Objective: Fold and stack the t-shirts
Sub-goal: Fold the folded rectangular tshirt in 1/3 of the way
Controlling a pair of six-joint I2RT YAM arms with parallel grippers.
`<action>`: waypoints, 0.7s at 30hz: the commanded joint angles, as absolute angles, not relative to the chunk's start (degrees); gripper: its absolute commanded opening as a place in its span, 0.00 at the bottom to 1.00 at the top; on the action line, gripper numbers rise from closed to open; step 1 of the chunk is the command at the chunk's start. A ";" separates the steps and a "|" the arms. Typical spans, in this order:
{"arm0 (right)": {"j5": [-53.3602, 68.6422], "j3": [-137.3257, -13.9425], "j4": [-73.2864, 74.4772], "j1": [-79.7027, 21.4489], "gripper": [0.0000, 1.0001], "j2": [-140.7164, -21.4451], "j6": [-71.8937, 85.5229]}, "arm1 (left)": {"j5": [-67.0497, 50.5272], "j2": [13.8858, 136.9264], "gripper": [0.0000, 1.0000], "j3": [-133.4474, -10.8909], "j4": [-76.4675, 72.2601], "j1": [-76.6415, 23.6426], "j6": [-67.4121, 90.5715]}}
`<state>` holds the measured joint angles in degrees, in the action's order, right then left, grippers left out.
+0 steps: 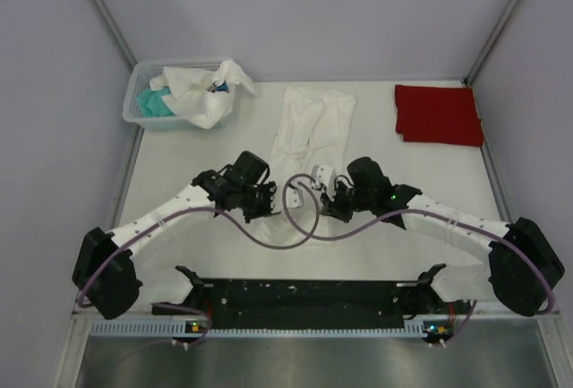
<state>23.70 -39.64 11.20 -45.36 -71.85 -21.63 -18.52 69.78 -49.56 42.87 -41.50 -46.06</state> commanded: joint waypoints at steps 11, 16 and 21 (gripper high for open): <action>24.00 -57.74 3.25 -28.48 0.00 -89.20 -9.50 | -10.64 96.49 0.00 -78.65 36.91 -30.77 -34.90; 20.22 -55.81 3.16 -25.76 0.00 -89.03 -6.86 | -6.78 102.38 0.00 -83.57 36.91 -29.36 -33.40; 19.33 -53.79 1.15 -24.52 0.00 -88.77 -5.71 | -4.66 106.17 0.00 -87.27 37.27 -29.00 -33.66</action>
<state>20.32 -54.89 4.19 -25.56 -89.69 -7.46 -7.09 104.66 -83.05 37.36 -29.36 -34.70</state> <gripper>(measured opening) 0.010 0.013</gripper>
